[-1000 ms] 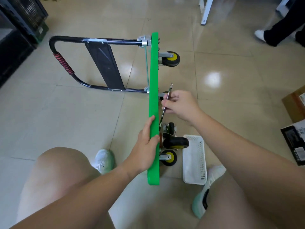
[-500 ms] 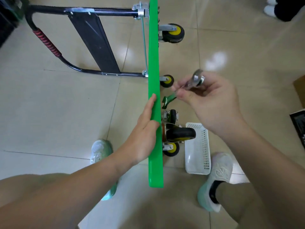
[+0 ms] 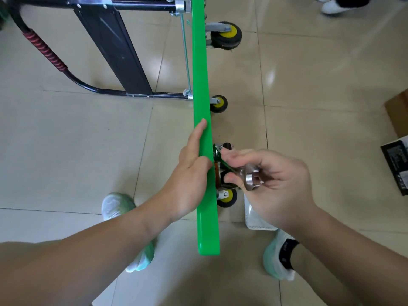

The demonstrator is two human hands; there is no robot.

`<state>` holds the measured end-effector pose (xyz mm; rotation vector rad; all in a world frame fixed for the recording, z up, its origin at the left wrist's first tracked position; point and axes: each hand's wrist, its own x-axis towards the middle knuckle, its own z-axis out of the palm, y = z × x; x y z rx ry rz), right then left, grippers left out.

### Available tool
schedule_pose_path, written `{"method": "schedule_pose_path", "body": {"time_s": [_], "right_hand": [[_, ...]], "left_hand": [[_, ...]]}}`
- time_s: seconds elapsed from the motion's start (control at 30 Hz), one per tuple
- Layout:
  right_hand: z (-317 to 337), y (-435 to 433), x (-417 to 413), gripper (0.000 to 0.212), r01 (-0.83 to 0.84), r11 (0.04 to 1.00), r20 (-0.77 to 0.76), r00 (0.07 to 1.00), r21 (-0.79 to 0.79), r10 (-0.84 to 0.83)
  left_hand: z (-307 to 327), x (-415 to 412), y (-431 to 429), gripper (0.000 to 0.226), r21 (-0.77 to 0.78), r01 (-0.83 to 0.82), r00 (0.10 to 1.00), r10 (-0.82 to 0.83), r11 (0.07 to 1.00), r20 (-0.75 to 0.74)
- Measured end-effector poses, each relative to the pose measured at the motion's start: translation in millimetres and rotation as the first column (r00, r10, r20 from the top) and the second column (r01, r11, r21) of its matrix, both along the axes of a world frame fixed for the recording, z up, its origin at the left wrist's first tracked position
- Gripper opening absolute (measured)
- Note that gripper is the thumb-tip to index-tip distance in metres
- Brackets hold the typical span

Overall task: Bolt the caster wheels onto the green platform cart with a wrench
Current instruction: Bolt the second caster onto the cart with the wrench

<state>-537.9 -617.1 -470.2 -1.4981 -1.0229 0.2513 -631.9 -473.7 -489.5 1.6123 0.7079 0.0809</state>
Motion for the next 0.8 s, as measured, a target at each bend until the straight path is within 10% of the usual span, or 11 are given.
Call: {"method": "schedule_pose_path", "body": {"time_s": [0.8], "right_hand": [[-7, 16, 4, 0.021, 0.145, 0.989, 0.357, 0.925, -0.01, -0.132]], "left_hand": [[3, -2, -2, 0.078, -0.086, -0.036, 0.999, 0.039, 0.996, 0.029]]}}
